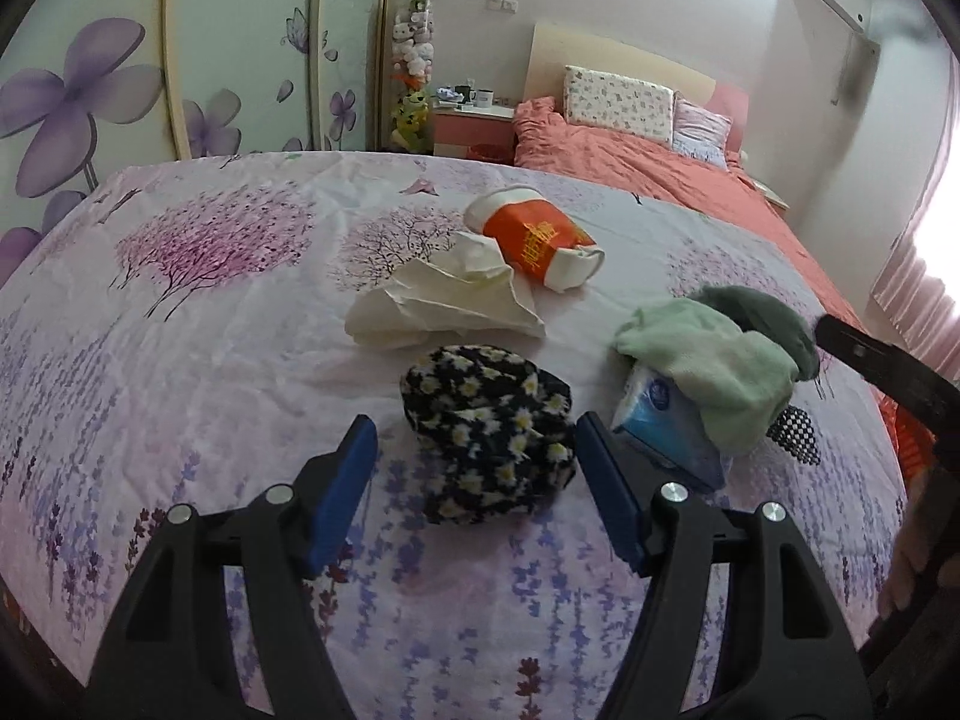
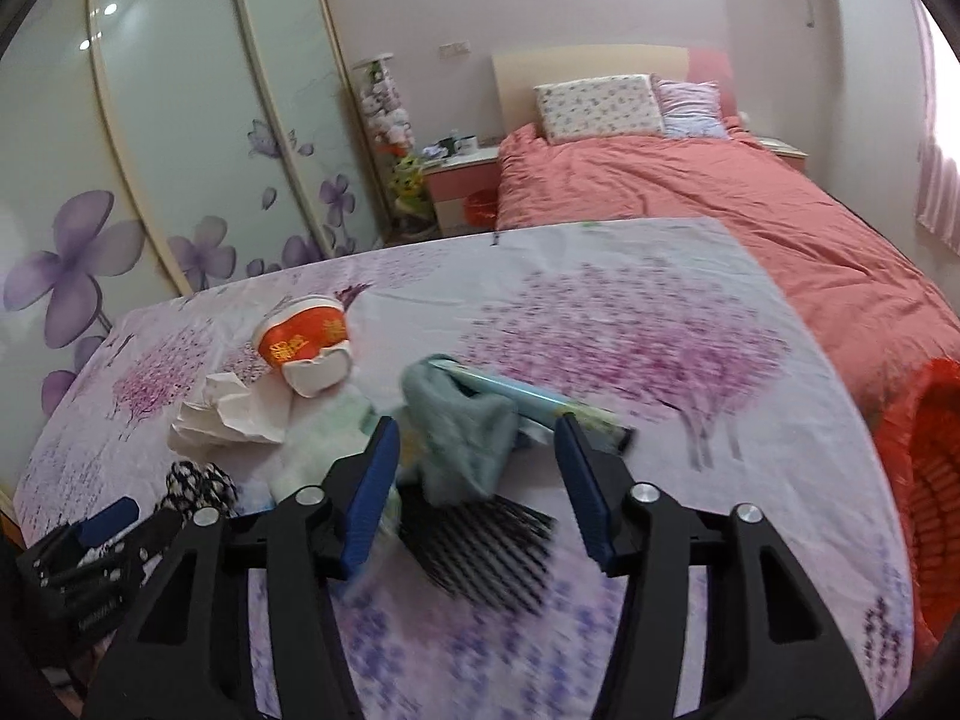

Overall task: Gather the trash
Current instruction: 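Grasp the black floral cloth with the left gripper while the right grasps the grey cloth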

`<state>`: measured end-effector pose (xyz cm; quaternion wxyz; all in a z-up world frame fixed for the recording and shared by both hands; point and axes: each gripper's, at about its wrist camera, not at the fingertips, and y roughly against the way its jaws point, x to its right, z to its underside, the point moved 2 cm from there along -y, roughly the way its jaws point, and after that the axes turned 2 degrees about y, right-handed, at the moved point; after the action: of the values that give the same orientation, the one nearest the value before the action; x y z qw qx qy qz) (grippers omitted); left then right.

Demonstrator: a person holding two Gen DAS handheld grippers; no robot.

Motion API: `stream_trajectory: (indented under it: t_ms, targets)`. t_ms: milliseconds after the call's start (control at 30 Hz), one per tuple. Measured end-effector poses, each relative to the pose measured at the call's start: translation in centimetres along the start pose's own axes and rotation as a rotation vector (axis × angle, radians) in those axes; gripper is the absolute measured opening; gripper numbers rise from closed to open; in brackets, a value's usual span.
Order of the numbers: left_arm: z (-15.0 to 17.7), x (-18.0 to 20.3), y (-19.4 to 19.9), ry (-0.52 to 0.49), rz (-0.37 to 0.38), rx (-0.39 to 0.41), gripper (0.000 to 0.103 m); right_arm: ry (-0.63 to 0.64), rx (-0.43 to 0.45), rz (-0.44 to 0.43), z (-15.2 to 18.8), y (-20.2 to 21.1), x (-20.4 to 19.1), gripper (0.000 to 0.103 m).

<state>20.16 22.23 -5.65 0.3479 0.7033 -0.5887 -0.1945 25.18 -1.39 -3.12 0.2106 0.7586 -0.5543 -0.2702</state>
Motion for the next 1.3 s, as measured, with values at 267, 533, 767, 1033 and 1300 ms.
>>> stream_trajectory:
  t_ms: [267, 533, 767, 1033, 1300]
  targets:
    - [-0.3, 0.1, -1.3, 0.017, 0.016, -0.013, 0.068, 0.061, -0.052, 0.037, -0.2, -3.2, -1.5, 0.029]
    - [0.0, 0.4, -2.5, 0.023, 0.032, -0.032, 0.068, 0.051, -0.009, -0.003, -0.2, -1.6, -0.3, 0.005]
    - [0.1, 0.8, -3.2, 0.028, 0.032, -0.048, 0.066, -0.013, 0.077, -0.046, -1.5, 1.1, 1.2, 0.005]
    - [0.1, 1.3, -4.1, 0.040, 0.035, -0.070, 0.059, -0.050, 0.121, -0.046, -1.8, 2.8, 3.2, 0.005]
    - [0.0, 1.4, -4.8, 0.044, 0.040, -0.085, 0.021, -0.060, 0.121, -0.030, -1.1, 3.5, 4.5, 0.005]
